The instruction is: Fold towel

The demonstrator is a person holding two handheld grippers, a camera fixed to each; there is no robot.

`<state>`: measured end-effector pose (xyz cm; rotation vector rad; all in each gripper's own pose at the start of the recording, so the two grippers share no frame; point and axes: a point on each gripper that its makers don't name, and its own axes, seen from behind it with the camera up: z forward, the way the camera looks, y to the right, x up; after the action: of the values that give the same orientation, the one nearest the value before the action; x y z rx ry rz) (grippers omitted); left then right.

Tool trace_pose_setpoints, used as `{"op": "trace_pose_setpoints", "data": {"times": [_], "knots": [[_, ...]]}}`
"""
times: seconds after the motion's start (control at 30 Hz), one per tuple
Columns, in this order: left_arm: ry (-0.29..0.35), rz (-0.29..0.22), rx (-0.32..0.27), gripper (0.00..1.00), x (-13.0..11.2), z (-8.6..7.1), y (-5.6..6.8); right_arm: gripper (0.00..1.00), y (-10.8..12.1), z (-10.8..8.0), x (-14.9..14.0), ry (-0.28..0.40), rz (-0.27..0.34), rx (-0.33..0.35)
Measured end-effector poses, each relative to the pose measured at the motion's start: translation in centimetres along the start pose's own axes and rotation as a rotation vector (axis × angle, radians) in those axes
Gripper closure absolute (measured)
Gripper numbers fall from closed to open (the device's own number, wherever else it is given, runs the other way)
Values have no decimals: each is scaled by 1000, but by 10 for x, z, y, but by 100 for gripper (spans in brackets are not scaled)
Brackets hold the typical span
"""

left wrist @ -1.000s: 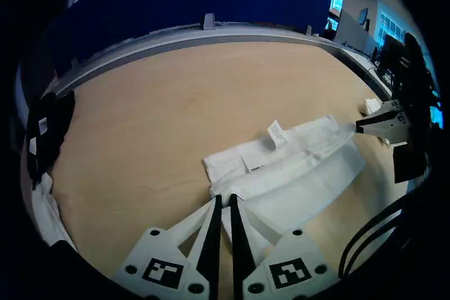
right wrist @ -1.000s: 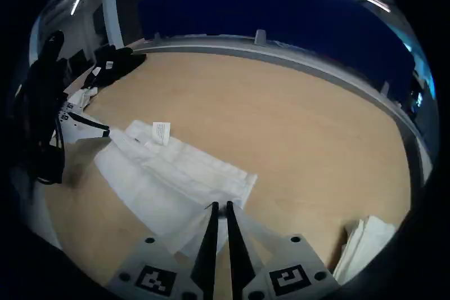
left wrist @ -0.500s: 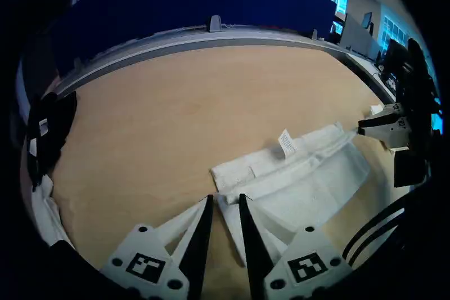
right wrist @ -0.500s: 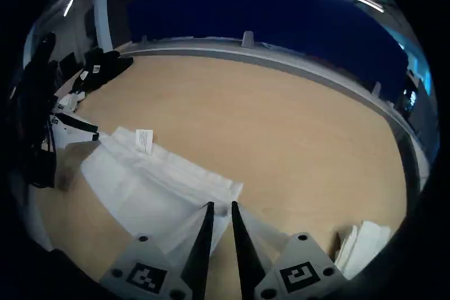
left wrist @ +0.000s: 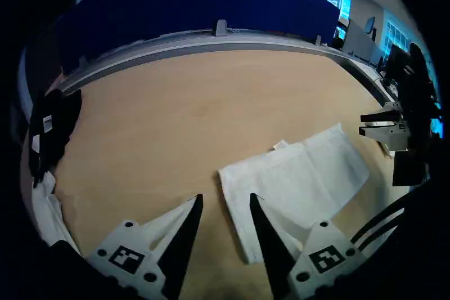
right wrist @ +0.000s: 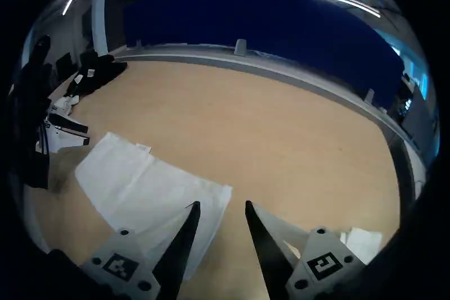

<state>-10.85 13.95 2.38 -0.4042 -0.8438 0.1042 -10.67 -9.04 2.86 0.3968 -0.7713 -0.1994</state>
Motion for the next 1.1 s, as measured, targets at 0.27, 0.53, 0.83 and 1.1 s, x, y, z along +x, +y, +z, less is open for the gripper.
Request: {"op": "trace_pose_setpoints", "data": {"times": [0.27, 0.53, 0.83, 1.1], "knots": [[1, -11, -9, 7, -4, -4, 3, 8, -8, -8, -7, -3, 8, 28], [0, -13, 1, 7, -8, -11, 2, 8, -10, -15, -17, -14, -3, 34], [-4, -29, 4, 7, -20, -23, 8, 8, -16, -23, -34, -37, -10, 48], [-18, -45, 13, 7, -36, -32, 10, 8, -26, -31, -54, -64, -10, 66]]}}
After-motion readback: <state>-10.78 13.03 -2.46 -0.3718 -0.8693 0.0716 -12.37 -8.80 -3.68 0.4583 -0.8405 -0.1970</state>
